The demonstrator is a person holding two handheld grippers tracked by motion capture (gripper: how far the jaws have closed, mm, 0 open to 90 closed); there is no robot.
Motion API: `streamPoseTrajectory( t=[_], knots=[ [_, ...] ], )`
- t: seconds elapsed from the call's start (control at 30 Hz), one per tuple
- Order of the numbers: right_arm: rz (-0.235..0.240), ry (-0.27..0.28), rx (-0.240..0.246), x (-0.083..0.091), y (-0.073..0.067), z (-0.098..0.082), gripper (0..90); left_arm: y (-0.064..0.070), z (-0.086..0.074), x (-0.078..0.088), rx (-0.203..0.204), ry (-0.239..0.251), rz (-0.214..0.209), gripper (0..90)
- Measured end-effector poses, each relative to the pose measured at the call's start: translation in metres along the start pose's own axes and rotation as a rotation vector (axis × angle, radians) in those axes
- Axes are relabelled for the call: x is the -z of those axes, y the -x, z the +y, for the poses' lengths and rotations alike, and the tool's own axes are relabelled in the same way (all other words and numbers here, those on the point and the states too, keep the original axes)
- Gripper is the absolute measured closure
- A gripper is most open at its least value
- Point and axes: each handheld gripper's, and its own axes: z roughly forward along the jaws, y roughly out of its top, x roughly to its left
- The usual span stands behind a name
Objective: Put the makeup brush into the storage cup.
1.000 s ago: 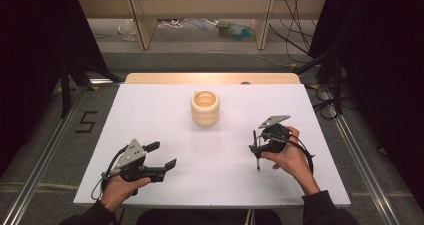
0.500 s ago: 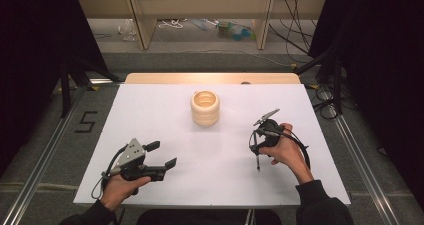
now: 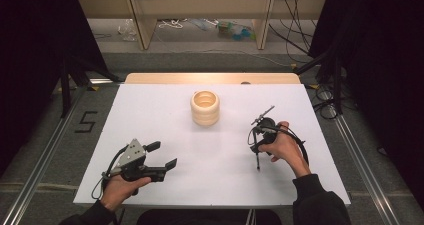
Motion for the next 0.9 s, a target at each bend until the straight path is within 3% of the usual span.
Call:
streamPoseTrajectory(
  t=[0.13,0.23,0.63,0.67,0.8,0.9],
  knots=[
    [-0.002,-0.006,0.009,0.001,0.001,0.003,36.0,0.0,0.0,0.0,-0.008,0.003,-0.008,16.2],
    [-0.004,-0.03,-0.003,0.0,-0.001,0.006,37.4,0.0,0.0,0.0,0.012,0.009,0.002,16.4],
    [0.012,-0.115,-0.003,-0.009,-0.005,0.008,43.9,0.0,0.001,0.0,-0.003,0.008,0.0,16.4],
    [0.012,-0.115,-0.003,-0.009,-0.005,0.008,43.9,0.001,0.001,0.0,0.014,0.011,0.0,16.4],
    [0.017,-0.124,0.01,-0.01,-0.006,0.008,46.3,0.0,0.001,0.001,-0.009,0.007,0.0,16.4],
    [0.021,-0.129,0.013,-0.012,-0.007,0.008,48.0,0.001,0.001,0.001,0.006,0.008,-0.001,16.4]
  ],
)
